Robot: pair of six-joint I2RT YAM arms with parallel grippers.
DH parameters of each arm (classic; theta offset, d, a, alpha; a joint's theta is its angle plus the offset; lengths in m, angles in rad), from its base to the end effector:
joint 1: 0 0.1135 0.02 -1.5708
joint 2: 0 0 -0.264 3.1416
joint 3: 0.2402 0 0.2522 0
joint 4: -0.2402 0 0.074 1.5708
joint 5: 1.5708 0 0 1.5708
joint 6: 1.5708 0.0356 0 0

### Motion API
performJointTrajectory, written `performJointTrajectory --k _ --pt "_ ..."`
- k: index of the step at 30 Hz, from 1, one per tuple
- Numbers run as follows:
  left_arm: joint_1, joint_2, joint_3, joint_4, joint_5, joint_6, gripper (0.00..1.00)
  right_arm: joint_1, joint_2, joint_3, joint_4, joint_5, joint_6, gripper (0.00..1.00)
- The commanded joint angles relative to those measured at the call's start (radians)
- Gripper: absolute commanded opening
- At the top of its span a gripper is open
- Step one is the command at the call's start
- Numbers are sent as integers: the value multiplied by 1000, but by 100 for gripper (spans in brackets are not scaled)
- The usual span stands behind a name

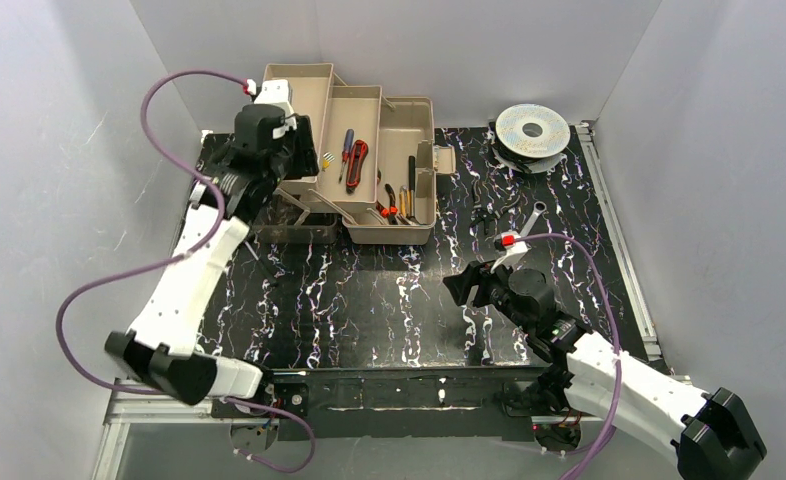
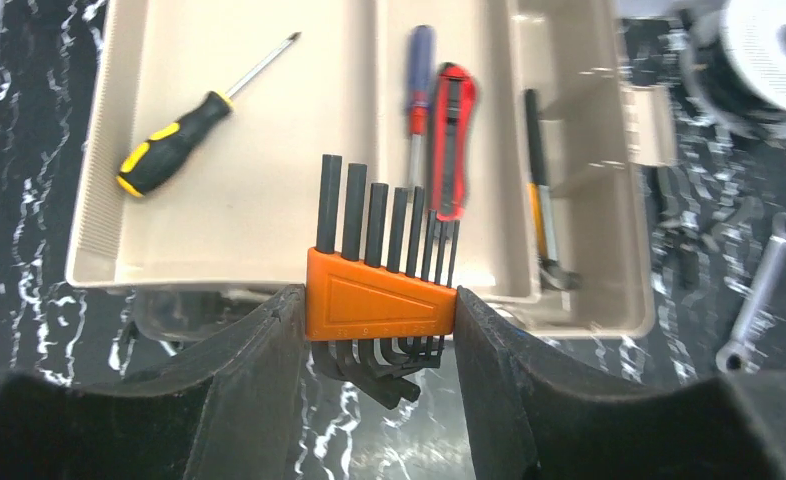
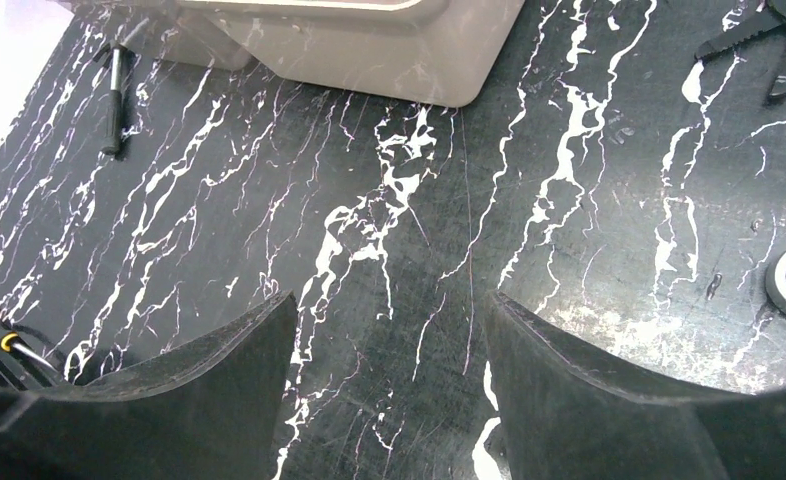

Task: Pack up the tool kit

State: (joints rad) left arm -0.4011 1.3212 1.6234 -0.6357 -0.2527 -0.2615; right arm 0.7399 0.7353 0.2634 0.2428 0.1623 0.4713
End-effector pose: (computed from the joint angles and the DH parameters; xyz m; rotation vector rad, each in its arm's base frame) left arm 0.2551 -0.0985 0.4640 -0.0387 1.8984 -0.2107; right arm 0.1338 0.1144 0.2079 -0.1295 1.8508 0.7127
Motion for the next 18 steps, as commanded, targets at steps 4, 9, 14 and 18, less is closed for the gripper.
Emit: performJointTrajectory --k 4,9,14,18 --pt "169 194 50 61 79 39 43 0 -28 -13 56 31 -10 75" --pt "211 337 110 65 188 10 70 -1 20 3 63 17 -9 75" --pt "211 306 129 39 206 -9 98 -1 14 1 56 32 -13 76" --pt "211 -40 -108 86 253 -83 98 -1 49 15 57 21 -13 76"
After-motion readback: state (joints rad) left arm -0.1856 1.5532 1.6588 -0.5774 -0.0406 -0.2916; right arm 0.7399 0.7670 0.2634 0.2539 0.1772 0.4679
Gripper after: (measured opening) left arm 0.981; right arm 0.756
